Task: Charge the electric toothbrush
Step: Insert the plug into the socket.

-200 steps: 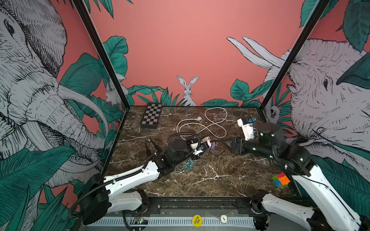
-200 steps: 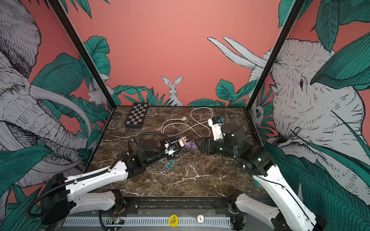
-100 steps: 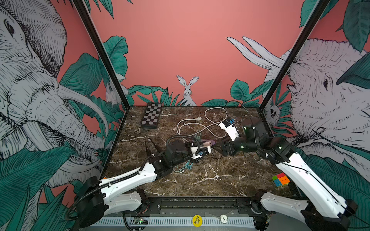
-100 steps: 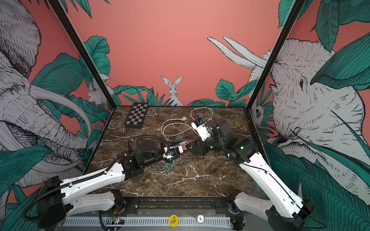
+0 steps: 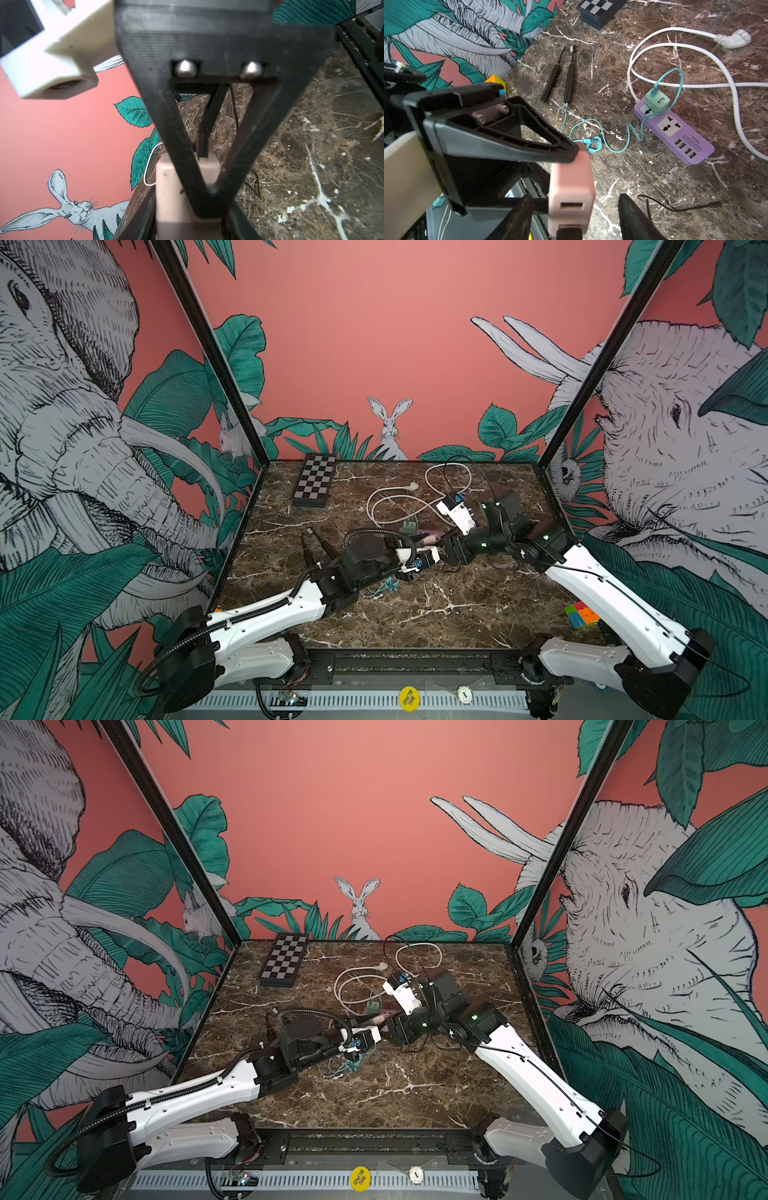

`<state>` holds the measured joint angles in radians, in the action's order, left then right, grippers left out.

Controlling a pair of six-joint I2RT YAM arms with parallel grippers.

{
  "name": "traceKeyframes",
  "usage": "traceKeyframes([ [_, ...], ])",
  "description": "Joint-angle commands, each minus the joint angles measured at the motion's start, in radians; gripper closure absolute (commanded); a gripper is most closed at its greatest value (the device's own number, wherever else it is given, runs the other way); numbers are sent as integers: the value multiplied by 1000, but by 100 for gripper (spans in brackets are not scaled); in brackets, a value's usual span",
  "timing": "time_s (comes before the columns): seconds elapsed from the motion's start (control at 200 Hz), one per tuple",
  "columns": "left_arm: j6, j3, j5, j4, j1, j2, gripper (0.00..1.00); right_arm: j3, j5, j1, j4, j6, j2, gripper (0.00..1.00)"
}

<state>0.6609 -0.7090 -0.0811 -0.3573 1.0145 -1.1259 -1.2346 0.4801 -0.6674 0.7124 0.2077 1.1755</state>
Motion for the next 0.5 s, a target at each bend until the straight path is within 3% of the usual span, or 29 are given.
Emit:
traceKeyframes([
  [0.0, 13, 15, 27, -71, 8, 22, 100, 14, 70, 3, -86, 21, 5, 42],
  [0.355, 29, 21, 37, -77, 25, 5, 100, 33, 120, 3, -170, 79, 10, 61],
  [0.495, 44, 27, 46, -82, 30, 5, 100, 29, 128, 5, -182, 100, 13, 73],
])
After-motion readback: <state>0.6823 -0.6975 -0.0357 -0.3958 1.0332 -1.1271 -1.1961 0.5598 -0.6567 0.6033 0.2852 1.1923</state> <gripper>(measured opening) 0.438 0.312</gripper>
